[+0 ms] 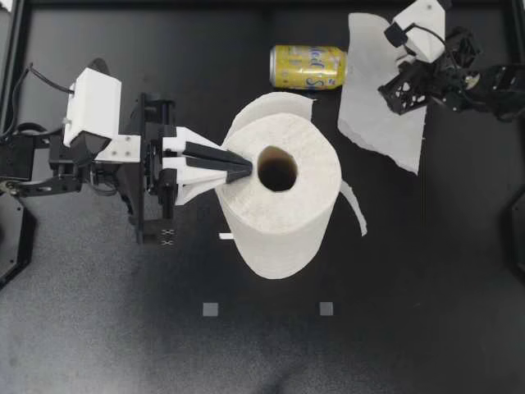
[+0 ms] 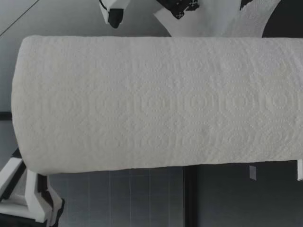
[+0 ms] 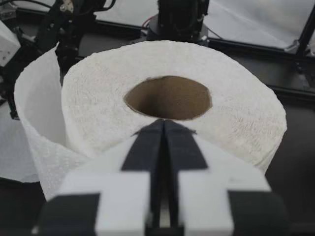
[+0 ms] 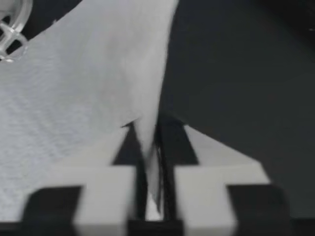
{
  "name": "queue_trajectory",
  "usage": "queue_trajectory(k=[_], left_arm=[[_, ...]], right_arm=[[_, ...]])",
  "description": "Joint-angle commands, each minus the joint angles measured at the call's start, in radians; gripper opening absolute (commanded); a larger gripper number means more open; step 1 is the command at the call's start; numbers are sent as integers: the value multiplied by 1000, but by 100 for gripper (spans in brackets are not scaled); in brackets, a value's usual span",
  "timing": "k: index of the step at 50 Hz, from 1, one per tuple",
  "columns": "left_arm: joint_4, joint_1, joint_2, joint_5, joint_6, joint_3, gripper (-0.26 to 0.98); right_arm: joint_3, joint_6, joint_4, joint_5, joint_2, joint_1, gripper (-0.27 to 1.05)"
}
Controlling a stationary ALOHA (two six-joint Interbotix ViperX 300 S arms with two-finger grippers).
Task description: Pick up a piece of paper towel and place it on the spilled liquid.
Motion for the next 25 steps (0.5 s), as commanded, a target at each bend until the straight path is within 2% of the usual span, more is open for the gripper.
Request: queue_trajectory(k=[1, 4, 8, 17, 25], left_arm=[[-2, 9, 6, 6, 2, -5, 9], [-2, 9, 6, 6, 2, -5, 9], [-2, 9, 6, 6, 2, -5, 9], [-2, 9, 6, 6, 5, -5, 9], [-2, 9, 5, 6, 6, -5, 9]], right_arm=[[-29, -2, 0, 11, -5, -20, 46], [-37, -2, 2, 20, 0, -29, 61], [-40, -6, 2, 58, -6, -31, 72], [-38, -44, 9, 124, -32, -31, 70], [-37, -135, 57, 163, -89, -31, 70]])
